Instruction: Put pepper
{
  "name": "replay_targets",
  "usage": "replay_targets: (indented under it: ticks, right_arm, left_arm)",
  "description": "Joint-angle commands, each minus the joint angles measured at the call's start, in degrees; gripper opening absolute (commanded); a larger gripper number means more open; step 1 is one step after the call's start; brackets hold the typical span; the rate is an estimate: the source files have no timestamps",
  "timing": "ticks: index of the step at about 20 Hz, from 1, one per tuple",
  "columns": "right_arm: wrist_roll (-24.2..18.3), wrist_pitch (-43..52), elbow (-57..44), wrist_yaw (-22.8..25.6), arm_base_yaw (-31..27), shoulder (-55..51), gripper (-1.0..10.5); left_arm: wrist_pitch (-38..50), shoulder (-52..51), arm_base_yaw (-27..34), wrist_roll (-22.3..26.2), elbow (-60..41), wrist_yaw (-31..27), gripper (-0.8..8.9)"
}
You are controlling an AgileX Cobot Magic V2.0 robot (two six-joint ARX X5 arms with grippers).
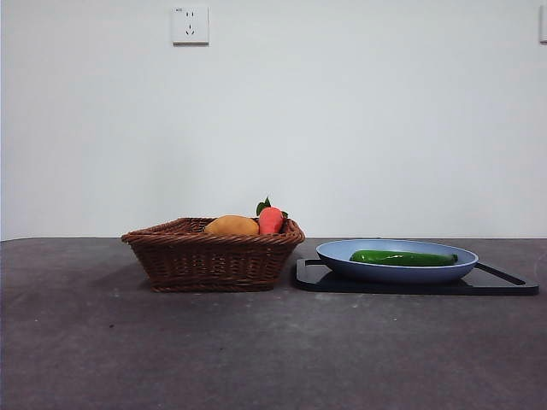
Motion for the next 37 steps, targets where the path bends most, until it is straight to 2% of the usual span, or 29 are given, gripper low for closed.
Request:
replay_targets:
  ticks: [1,5,8,13,17,22,28,32,34,37]
  right_arm:
    - [-0.04,0.35,0.92,0.11,0.15,0.44,0.1]
    - [-0.02,0.35,0.92,0.13,0.15,0.44,0.1]
    - [-0.02,0.35,0.92,0.11,0.15,0.5,0.1]
    - [-0.04,0.35,0.92,0.11,0.13,0.48,0.1]
    - [-0.04,0.35,0.92,0.11,0.15,0.48,0.1]
    - [-0.02,0.35,0.92,0.11,0.15,0.48,0.1]
    - [-0.02,0.35,0.92,0.11,0.15,0.48,0.1]
    - [-0.04,0.35,0.92,0.11,0.15,0.48,0.1]
    - [-0.04,0.35,0.92,0.11,0.15,0.48,0.1]
    - [-0.04,0.33,0.92,0.13,0.15,0.5,0.1]
  left_arm:
    - [3.91,-4.39,5.99,1.86,-5.88,0.26,0.08]
    - [18.82,-14.62,13.05,1.95,-24.94,-1.18,0.08]
    - [26.27,-20.96,16.74,-1.57,-39.6,-1.14,0.08]
    - [32.26,-28.65,18.67,-6.34,-59.76,-1.11,0.08]
    - [33.44,-33.7,19.39,-9.27,-71.43,-1.16,0.08]
    - [33.35,-38.69,19.39,-10.71,-79.58,-1.14,0.08]
    - [33.31,-42.53,19.34,-10.91,-84.89,-0.98,0.08]
    - [33.09,-42.93,19.26,-15.15,-87.06,-0.77,0.08]
    - [30.25,-45.03,19.26,-17.33,-88.15,-0.11,0.08]
    - [28.11,-46.18,19.26,-17.42,-88.15,0.98,0.08]
